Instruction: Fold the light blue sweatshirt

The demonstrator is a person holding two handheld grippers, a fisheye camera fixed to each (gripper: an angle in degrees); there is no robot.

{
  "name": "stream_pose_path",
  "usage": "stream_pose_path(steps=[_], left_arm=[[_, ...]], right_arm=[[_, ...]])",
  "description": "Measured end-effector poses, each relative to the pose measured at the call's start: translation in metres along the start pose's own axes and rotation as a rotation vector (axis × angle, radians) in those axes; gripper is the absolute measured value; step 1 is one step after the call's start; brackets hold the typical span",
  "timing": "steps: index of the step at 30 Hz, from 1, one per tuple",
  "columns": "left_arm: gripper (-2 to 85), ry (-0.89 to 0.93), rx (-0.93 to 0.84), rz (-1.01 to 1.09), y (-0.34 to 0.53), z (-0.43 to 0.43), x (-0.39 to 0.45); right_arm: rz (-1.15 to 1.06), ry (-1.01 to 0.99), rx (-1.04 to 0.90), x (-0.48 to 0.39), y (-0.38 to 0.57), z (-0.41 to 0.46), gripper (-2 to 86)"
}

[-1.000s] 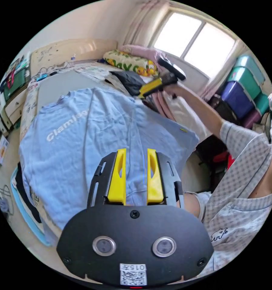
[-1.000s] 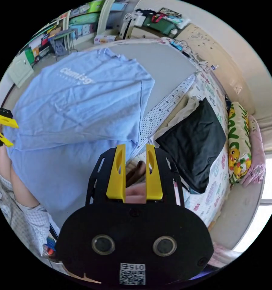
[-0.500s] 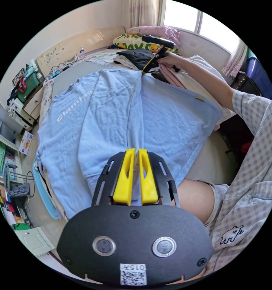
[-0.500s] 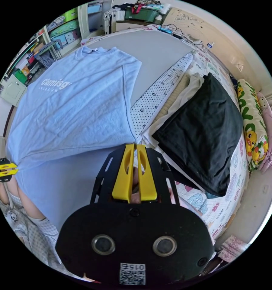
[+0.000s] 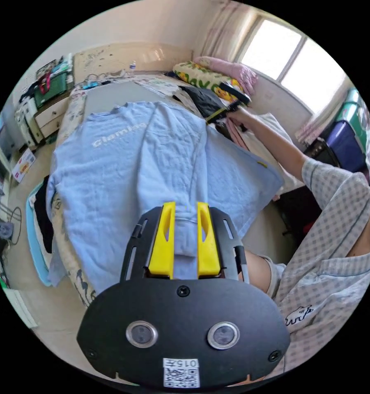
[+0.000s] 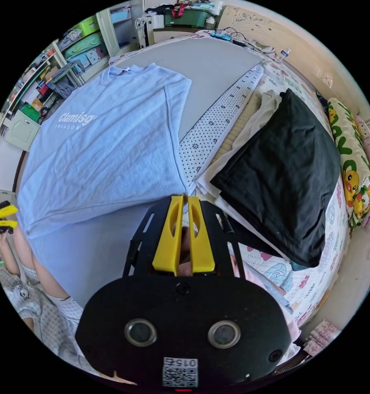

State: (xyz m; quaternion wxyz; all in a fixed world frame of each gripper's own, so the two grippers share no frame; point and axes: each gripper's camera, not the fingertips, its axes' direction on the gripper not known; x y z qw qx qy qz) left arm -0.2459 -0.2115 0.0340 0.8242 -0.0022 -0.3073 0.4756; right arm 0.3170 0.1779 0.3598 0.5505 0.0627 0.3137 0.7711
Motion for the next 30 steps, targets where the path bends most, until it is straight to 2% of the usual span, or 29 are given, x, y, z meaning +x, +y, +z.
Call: stream_pose_path(steps=[3, 5, 7, 11, 14, 18, 20, 24, 30], left_arm=[[9.0, -0.008, 0.050, -0.099, 0.004, -0.010, -0.053], [9.9, 0.108, 0.044, -0.151, 0.008, 0.003, -0.094], [10.2, 0.238, 0.111, -0.148, 0.020, 0.012, -0.112], [9.6, 0.325, 0.103, -0.154, 0.044, 0.030, -0.131], [5.8, 0.386, 0.059, -0.117, 0.041, 0.038, -0.142], [2.0, 0.415, 0.079, -0.118, 0.049, 0.036, -0.155], [1.2, 0.410, 0.102, -0.141, 0.057, 0.035, -0.160], [0.6, 0.399, 0.114, -0.160, 0.065, 0.033, -0.168], [0.3, 0.391, 0.152, -0.168, 0.076, 0.029, -0.184]], right_arm=[[0.029, -0.043, -0.009, 0.016, 0.010, 0.000, 1.6], [0.108, -0.152, -0.049, 0.039, 0.018, -0.007, 2.2], [0.162, -0.200, 0.002, 0.052, 0.032, -0.027, 2.8], [0.249, -0.067, 0.156, 0.053, 0.053, -0.087, 5.2], [0.210, -0.096, 0.224, 0.023, 0.031, -0.108, 5.5], [0.191, -0.131, 0.232, -0.015, -0.018, -0.096, 3.7], [0.217, -0.064, 0.190, -0.030, -0.048, -0.074, 1.0], [0.273, 0.030, 0.137, -0.034, -0.076, -0.045, -0.1], [0.308, 0.063, 0.190, -0.024, -0.086, -0.041, -0.5]])
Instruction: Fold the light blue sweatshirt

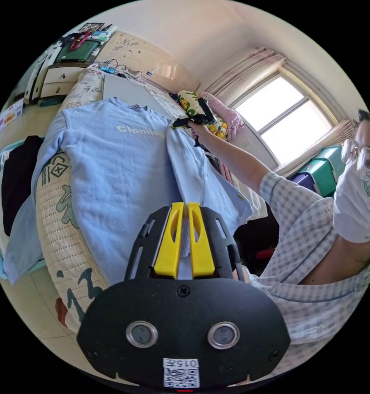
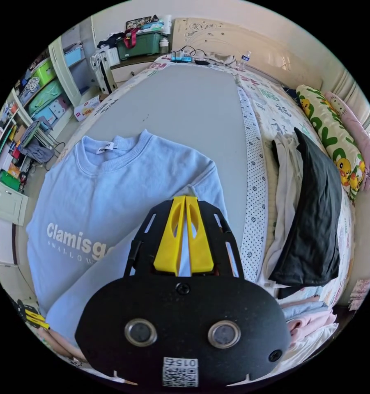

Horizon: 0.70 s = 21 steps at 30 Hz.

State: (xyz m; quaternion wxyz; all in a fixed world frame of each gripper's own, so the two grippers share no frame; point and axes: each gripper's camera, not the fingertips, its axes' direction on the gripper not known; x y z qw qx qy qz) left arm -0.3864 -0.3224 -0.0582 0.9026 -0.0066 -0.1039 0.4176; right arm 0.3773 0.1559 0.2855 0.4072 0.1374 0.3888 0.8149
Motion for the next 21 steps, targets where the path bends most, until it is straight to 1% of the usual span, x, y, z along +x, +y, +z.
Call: stream_pose_path(steps=[3, 5, 6, 9, 10, 11, 12, 14, 15, 17, 20, 21], left_arm=[[0.2, -0.045, -0.045, -0.004, -0.001, 0.008, -0.006], [0.2, -0.156, -0.102, -0.046, -0.003, 0.018, -0.015], [0.2, -0.172, -0.115, -0.049, -0.003, 0.020, -0.017], [0.2, -0.201, -0.131, -0.036, -0.003, 0.024, -0.020], [0.3, -0.199, -0.127, -0.039, -0.001, 0.024, -0.023], [0.3, -0.198, -0.123, -0.042, 0.000, 0.024, -0.025], [0.4, -0.197, -0.122, -0.042, 0.001, 0.024, -0.026], [0.5, -0.177, -0.106, -0.048, 0.004, 0.021, -0.032], [0.5, -0.167, -0.099, -0.052, 0.005, 0.020, -0.034], [0.7, -0.125, -0.071, -0.064, 0.009, 0.014, -0.043], [0.9, -0.115, -0.073, -0.063, 0.013, 0.011, -0.051], [0.9, -0.118, -0.076, -0.062, 0.014, 0.011, -0.052]], right_arm=[[0.000, 0.017, 0.039, 0.004, -0.001, -0.008, -0.5], [-0.003, 0.017, 0.036, 0.007, -0.004, -0.017, -0.5], [0.005, 0.009, 0.033, 0.009, -0.004, -0.020, -0.5], [0.038, -0.089, 0.092, 0.019, 0.008, -0.051, -0.4], [0.020, -0.180, 0.139, 0.021, 0.020, -0.072, -0.3], [-0.027, -0.288, 0.181, 0.020, 0.035, -0.096, -0.2], [-0.060, -0.337, 0.193, 0.018, 0.043, -0.109, -0.1], [-0.214, -0.462, 0.222, -0.002, 0.093, -0.160, 0.5], [-0.267, -0.481, 0.221, -0.010, 0.107, -0.172, 0.7], [-0.484, -0.534, 0.198, -0.049, 0.173, -0.215, 2.8], [-0.697, -0.581, 0.149, -0.101, 0.249, -0.246, 6.8], [-0.725, -0.574, 0.140, -0.111, 0.261, -0.249, 7.4]])
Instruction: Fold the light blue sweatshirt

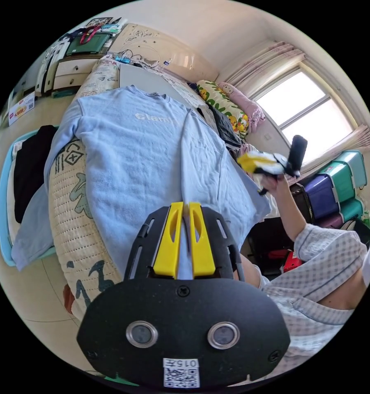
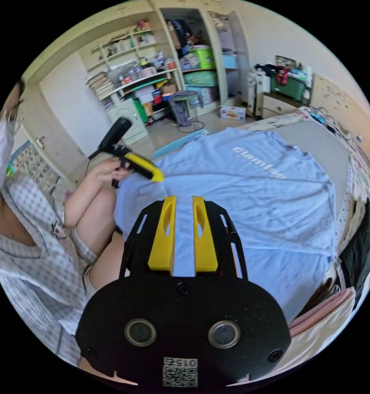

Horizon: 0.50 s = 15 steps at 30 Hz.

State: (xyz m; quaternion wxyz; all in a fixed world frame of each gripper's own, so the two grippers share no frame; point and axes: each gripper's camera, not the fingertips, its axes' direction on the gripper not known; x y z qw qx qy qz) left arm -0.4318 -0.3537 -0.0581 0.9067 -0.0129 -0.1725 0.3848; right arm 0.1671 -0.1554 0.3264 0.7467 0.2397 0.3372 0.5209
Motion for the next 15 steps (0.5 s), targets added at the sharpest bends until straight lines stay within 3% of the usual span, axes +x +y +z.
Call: stream_pose_path(steps=[8, 15], left_arm=[[0.4, 0.030, -0.007, -0.043, 0.005, 0.005, -0.025], [-0.4, -0.075, -0.022, 0.004, 0.012, -0.002, -0.030]], right_arm=[[-0.072, 0.153, -0.251, -0.081, -0.026, 0.035, 6.2], [0.036, 0.234, -0.284, -0.096, -0.040, 0.007, 2.9]])
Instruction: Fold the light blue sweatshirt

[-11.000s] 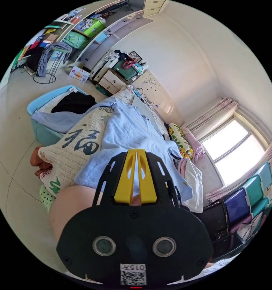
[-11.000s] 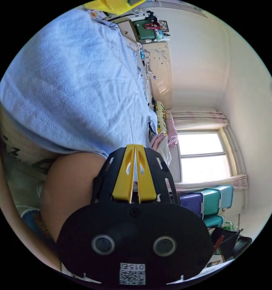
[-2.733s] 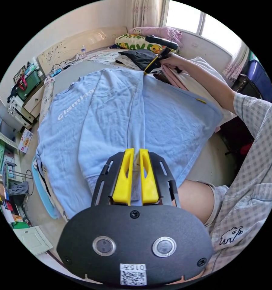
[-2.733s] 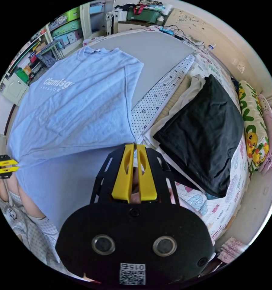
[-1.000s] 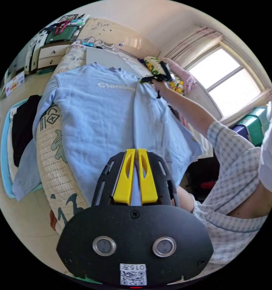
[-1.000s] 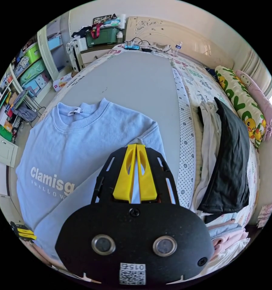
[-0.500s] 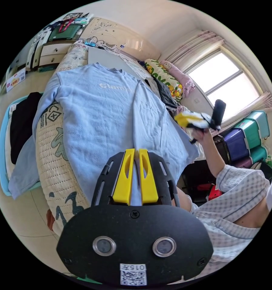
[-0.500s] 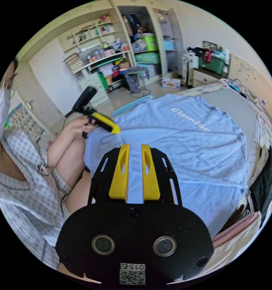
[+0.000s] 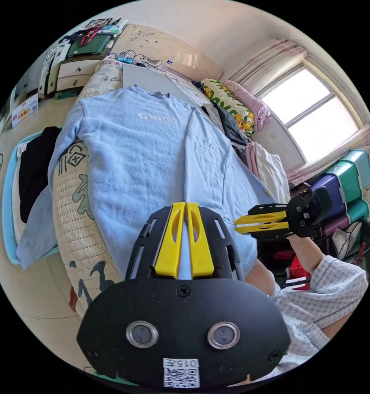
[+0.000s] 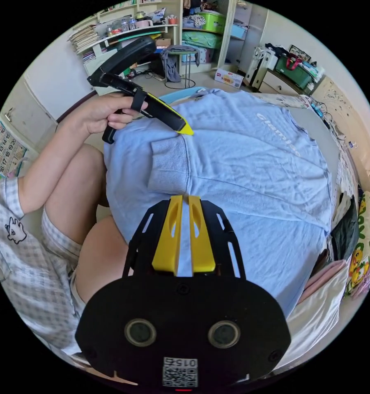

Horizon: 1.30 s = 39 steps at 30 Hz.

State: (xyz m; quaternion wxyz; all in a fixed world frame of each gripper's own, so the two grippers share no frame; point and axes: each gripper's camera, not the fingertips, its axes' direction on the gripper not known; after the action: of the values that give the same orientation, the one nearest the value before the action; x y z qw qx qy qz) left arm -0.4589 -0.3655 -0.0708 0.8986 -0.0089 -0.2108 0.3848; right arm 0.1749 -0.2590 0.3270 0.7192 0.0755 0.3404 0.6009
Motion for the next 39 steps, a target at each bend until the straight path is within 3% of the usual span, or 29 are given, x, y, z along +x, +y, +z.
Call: stream_pose_path(steps=[4, 12, 17, 20, 22, 24, 26, 29, 32, 36, 39], left_arm=[[-0.3, -0.064, -0.030, 0.029, 0.002, 0.001, -0.004], [0.6, 0.134, 0.119, -0.017, 0.037, -0.036, -0.056], [6.3, 0.251, 0.530, -0.286, 0.134, -0.143, -0.146], [7.8, 0.061, 0.848, -0.518, 0.210, -0.196, -0.193], [9.2, -0.092, 0.866, -0.674, 0.239, -0.210, -0.229], [10.6, -0.135, 0.906, -0.797, 0.266, -0.208, -0.270], [11.2, -0.074, 0.847, -0.913, 0.285, -0.188, -0.326], [15.2, -0.015, 0.749, -1.048, 0.289, -0.148, -0.378], [18.7, 0.111, 0.783, -1.191, 0.299, -0.106, -0.413], [13.2, 0.161, 0.858, -1.208, 0.297, -0.081, -0.417], [7.3, 0.054, 0.879, -1.214, 0.293, -0.087, -0.402]], right_arm=[[0.072, -0.005, -0.009, 0.003, -0.002, -0.014, 3.0], [0.184, -0.093, -0.033, 0.026, -0.004, -0.037, 6.1], [0.195, -0.160, 0.105, 0.051, -0.014, -0.094, 5.7], [0.187, -0.146, 0.129, 0.059, -0.026, -0.085, 4.2], [0.174, -0.132, 0.101, 0.061, -0.036, -0.063, 4.1], [0.172, -0.152, 0.085, 0.064, -0.044, -0.039, 4.1], [0.124, -0.199, -0.010, 0.064, -0.053, -0.014, 4.4], [0.110, -0.190, 0.018, 0.062, -0.045, -0.008, 3.8], [0.134, -0.241, 0.048, 0.068, -0.035, 0.001, 2.8], [0.148, -0.311, 0.041, 0.077, -0.029, 0.014, 2.3], [0.146, -0.318, 0.048, 0.074, -0.020, 0.022, 2.1]])
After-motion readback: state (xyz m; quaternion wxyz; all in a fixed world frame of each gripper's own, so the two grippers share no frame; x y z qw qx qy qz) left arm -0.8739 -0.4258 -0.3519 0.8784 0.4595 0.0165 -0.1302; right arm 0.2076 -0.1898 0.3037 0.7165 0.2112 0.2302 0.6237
